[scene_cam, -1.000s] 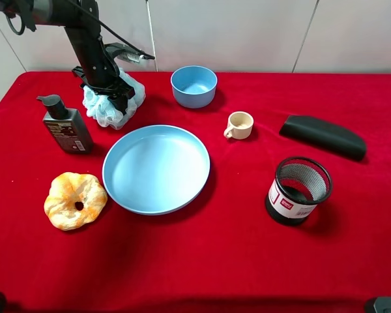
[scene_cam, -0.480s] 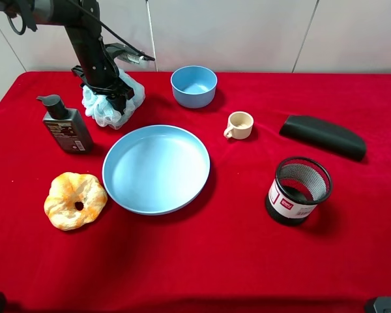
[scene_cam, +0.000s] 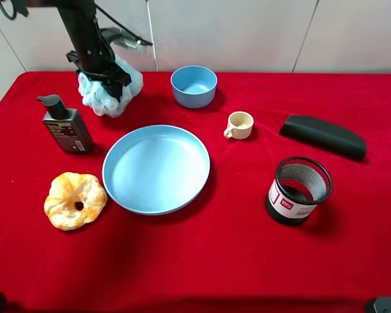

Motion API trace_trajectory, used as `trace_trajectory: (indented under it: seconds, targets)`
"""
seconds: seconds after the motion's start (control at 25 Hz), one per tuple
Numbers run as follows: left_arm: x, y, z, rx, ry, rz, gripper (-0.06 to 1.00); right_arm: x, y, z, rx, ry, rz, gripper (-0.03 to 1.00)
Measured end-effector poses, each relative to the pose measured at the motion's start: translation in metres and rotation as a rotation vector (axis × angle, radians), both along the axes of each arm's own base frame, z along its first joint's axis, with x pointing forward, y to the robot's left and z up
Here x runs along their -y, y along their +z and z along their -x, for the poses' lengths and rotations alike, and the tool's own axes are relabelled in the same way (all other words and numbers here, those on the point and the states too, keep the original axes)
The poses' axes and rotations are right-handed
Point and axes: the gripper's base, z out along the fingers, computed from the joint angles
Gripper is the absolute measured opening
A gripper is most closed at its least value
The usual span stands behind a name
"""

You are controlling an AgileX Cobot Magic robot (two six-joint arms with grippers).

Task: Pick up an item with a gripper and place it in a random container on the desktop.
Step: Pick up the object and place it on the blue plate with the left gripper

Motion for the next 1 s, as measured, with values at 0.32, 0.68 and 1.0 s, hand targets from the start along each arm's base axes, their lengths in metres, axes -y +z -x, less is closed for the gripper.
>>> trace_trajectory:
  seconds: [0.32, 0.68, 1.0]
  targets:
    - [0.000, 0.026, 0.001, -0.038, 0.002, -0.009, 0.53, 0.000, 0.000, 0.000, 0.000, 0.000, 0.000, 0.63]
    - [0.005, 0.055, -0.002, 0.014, 0.033, 0.047, 0.53, 0.000, 0.000, 0.000, 0.000, 0.001, -0.002, 0.63]
    - [0.026, 0.095, 0.011, 0.087, 0.002, 0.079, 0.52, 0.000, 0.000, 0.000, 0.000, 0.001, -0.002, 0.63]
